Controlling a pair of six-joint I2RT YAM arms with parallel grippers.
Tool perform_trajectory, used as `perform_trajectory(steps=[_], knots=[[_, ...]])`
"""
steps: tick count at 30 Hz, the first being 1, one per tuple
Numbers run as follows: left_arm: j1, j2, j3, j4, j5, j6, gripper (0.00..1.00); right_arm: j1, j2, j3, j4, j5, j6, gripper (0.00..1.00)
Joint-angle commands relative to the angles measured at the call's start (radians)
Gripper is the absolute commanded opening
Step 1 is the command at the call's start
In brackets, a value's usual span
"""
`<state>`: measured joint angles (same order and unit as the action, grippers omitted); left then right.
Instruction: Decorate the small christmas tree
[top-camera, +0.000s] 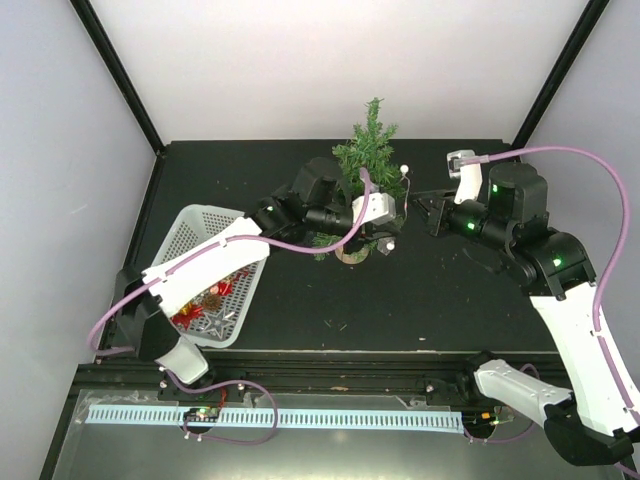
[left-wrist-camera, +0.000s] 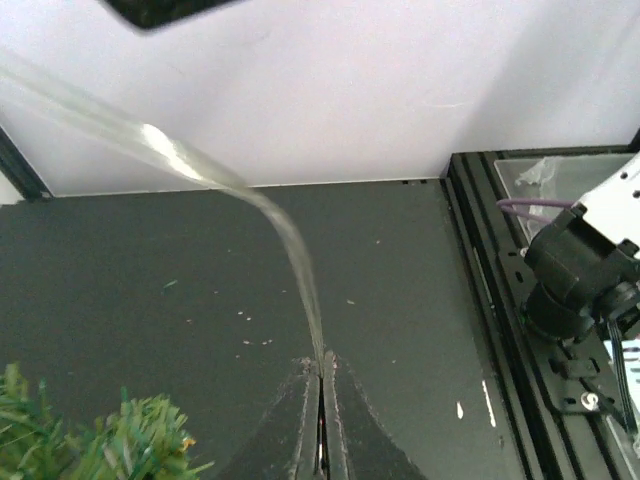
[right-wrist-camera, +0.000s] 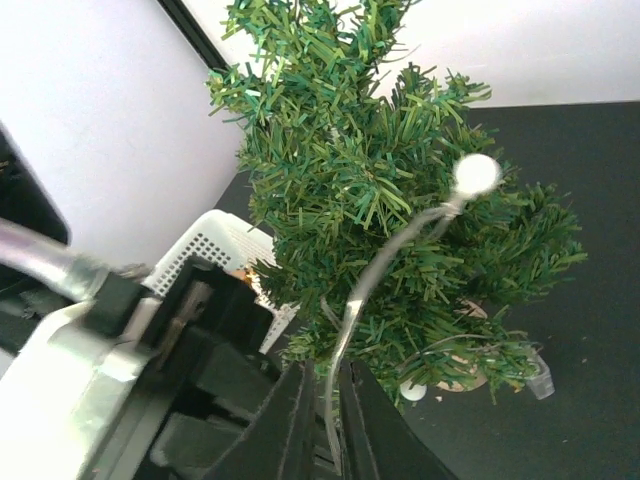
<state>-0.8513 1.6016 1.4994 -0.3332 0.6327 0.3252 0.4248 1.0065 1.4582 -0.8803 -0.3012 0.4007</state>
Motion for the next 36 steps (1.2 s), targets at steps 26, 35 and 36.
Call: perform_trajectory(steps=[26, 35, 36], knots=[[0.265, -0.249, 0.233, -0.201, -0.320, 0.328, 0.01, 0.003, -0.081, -0.094, 0.095, 0.014, -0.008, 0.52], [0.292, -0.182, 0.179, -0.055, -0.414, 0.418, 0.02, 0.002, -0.097, -0.102, 0.103, 0.008, 0.006, 0.52], [0.291, -0.172, 0.168, -0.033, -0.424, 0.425, 0.01, 0.003, -0.098, -0.104, 0.107, 0.005, 0.010, 0.52]])
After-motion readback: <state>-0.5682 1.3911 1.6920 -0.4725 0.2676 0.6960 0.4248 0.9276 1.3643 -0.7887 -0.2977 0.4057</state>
